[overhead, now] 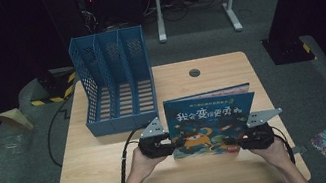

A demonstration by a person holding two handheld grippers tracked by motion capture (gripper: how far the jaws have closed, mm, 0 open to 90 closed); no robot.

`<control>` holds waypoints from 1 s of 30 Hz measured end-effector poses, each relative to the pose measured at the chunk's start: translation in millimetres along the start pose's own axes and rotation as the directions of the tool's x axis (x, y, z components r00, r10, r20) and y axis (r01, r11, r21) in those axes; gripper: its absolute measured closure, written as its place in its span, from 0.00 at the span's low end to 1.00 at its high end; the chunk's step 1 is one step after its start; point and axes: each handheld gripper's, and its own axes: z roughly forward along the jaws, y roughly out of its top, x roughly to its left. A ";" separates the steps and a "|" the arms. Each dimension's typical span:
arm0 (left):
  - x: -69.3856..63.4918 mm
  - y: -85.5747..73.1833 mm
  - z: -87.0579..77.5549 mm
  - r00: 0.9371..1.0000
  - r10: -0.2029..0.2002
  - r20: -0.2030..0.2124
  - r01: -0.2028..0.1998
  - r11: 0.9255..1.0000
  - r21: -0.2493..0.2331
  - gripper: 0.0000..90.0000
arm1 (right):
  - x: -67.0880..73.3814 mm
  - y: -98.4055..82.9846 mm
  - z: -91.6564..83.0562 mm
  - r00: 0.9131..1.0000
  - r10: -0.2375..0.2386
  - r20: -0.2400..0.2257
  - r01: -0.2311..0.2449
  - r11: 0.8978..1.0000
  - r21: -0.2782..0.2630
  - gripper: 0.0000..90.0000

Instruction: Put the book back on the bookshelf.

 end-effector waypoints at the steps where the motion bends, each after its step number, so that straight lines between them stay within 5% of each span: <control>1: -0.3 -0.3 -0.6 1.000 0.003 0.008 -0.003 1.000 0.002 0.73 | -0.2 -0.1 0.0 1.000 0.000 0.000 0.000 1.000 0.000 0.79; 7: -7.5 -1.9 -5.2 0.996 0.051 0.068 -0.052 0.999 0.015 0.83 | -4.3 -0.4 -2.5 1.000 0.017 -0.026 -0.017 1.000 0.008 0.71; 13: -9.7 -3.4 -6.3 0.993 0.055 0.105 -0.056 0.998 0.013 0.88 | -8.3 -1.1 -3.5 0.999 0.036 -0.027 -0.036 0.999 0.001 0.66; 23: -15.9 -0.4 -8.6 0.992 0.068 0.107 -0.069 0.998 0.007 0.90 | -9.2 -5.9 -5.6 0.999 0.038 -0.018 -0.038 0.999 -0.022 0.64; 30: -16.6 0.4 -9.7 0.992 0.071 0.108 -0.072 0.997 0.002 0.91 | -14.6 -9.8 -6.9 0.994 0.078 -0.080 -0.083 0.995 -0.050 0.58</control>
